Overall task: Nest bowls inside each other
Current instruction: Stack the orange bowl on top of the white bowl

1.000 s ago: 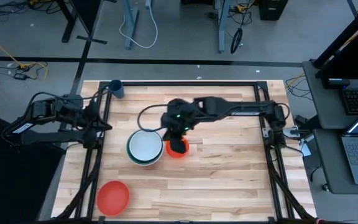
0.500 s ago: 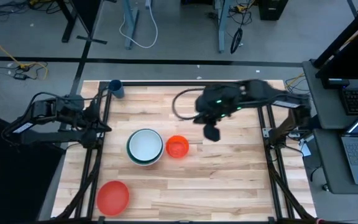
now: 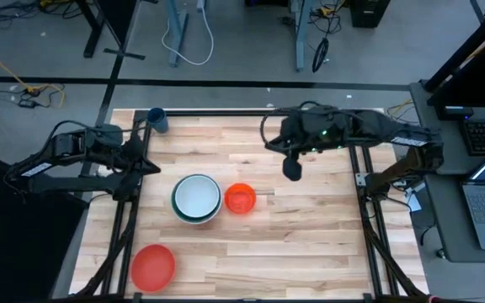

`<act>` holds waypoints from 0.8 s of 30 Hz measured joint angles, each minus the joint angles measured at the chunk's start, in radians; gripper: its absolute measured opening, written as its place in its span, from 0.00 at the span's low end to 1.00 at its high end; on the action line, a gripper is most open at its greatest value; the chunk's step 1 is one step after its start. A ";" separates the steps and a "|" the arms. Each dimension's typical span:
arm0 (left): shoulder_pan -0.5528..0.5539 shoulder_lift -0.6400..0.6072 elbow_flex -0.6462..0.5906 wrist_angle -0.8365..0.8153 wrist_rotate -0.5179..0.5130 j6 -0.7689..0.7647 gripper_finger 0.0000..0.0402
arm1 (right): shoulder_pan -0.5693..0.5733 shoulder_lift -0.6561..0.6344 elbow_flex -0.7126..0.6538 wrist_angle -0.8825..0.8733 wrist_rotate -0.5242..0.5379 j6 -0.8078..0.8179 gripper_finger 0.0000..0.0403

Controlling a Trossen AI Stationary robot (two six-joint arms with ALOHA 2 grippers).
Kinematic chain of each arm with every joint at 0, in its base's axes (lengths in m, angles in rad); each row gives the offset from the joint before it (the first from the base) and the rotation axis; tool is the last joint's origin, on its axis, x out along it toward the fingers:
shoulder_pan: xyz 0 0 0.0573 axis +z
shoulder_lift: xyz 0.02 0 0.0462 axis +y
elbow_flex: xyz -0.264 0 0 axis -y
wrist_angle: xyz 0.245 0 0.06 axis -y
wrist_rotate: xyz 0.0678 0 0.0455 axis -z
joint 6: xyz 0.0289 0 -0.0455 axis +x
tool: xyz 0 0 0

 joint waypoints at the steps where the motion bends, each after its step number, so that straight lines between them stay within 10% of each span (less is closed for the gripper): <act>1: 0.000 0.001 0.000 0.001 -0.001 0.000 0.00 | 0.000 -0.013 -0.054 0.033 0.000 0.011 0.00; 11: 0.000 0.005 0.000 0.009 0.191 -0.006 0.00 | 0.002 -0.233 -0.545 0.341 -0.005 0.108 0.00; 24: -0.095 0.056 0.002 -0.104 0.196 0.071 0.00 | 0.042 -0.460 -1.069 0.714 -0.084 0.152 0.00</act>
